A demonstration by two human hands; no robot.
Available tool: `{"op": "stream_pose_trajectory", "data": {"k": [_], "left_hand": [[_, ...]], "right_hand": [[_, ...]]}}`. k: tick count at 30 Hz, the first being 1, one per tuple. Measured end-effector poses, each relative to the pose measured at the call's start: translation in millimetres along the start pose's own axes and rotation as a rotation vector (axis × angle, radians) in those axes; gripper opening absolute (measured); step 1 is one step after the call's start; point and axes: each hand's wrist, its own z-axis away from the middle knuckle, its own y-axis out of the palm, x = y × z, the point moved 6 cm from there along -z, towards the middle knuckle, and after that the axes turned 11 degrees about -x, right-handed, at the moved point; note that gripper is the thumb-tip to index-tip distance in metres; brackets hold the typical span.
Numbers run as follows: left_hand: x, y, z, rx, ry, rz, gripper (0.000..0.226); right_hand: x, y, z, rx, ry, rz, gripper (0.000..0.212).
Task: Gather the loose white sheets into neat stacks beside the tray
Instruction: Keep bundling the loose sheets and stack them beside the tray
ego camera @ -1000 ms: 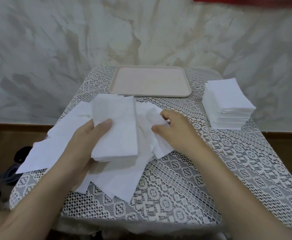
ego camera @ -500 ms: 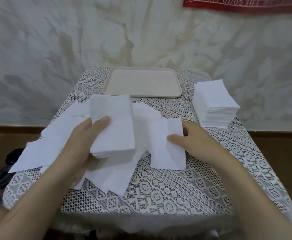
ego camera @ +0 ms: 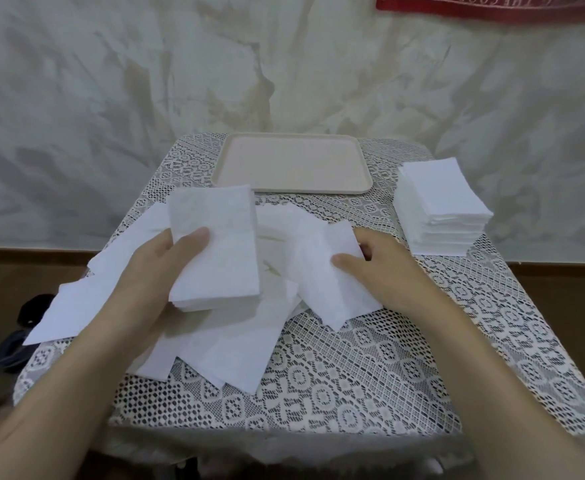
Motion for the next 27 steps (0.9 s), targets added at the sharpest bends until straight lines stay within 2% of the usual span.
{"op": "stream_pose_trajectory", "data": {"k": [6,11,13,16,19,23,27], "left_hand": [[1,-3,-2,-0.009,-0.005,0.008,0.031],[2,-3,-1,0.002,-0.010,0.014,0.030],[3,-3,0,0.010,-0.014,0.016,0.031],[4,-3,1,0.015,-0.014,0.007,0.031],[4,-3,1,0.009,-0.016,0.004,0.029],[5,-4,-1,-0.001,-0.030,0.002,0.028],[5,-3,1,0.004,-0.028,0.007,0.025]], "right_hand": [[3,2,2,-0.010,0.033,-0.033,0.014],[9,2,11,0.117,0.082,-0.109,0.010],[9,-5,11,0.033,0.070,-0.151,0.007],[5,-17,12,-0.099,0.151,-0.365,0.007],[11,-11,20,-0.032,0.168,-0.473,0.010],[19,17,39,0.120,0.125,-0.287,0.013],[24,34,46,0.179,0.098,-0.159,0.006]]}}
